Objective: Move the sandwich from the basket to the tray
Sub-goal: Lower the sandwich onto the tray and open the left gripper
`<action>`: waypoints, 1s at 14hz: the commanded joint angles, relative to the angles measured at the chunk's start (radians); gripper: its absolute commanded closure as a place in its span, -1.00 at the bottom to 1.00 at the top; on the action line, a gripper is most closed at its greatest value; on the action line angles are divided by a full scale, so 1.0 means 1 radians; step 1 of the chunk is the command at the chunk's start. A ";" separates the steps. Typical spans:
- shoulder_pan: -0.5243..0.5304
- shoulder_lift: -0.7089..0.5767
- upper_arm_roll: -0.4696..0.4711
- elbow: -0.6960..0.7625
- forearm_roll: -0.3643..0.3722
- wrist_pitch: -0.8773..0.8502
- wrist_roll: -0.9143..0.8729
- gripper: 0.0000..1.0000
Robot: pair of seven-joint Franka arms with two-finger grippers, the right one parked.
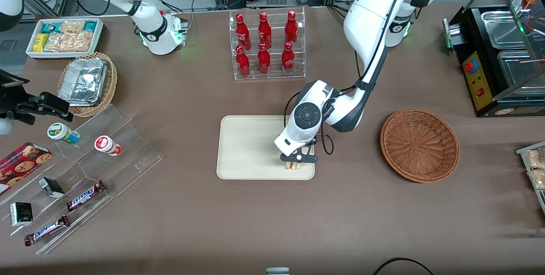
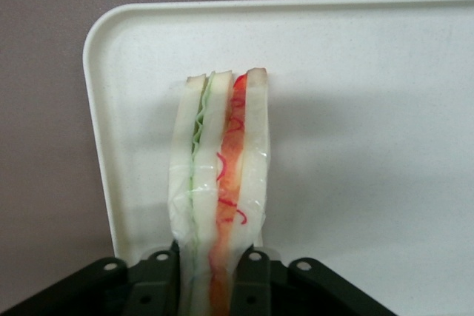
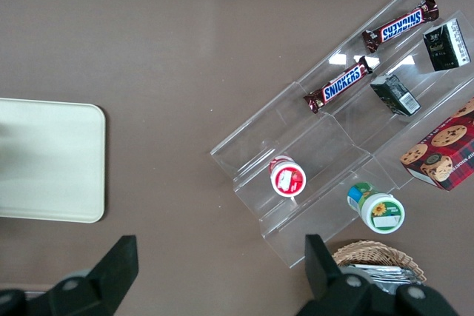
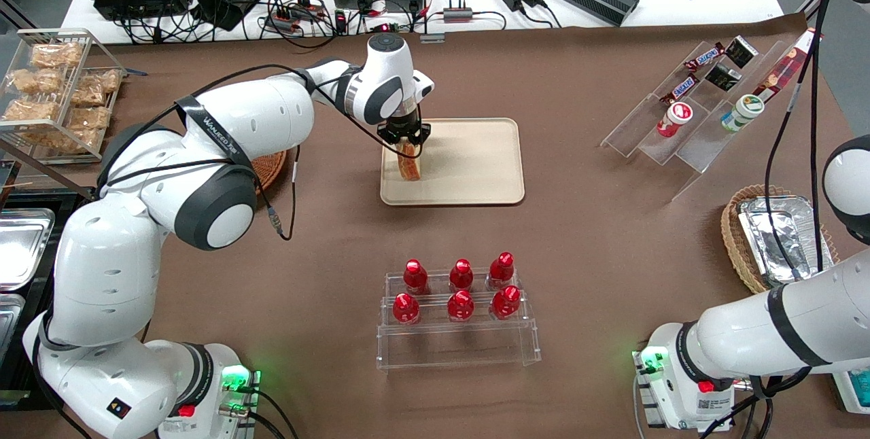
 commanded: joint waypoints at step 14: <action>0.172 -0.310 0.018 -0.068 0.006 -0.291 0.030 -1.00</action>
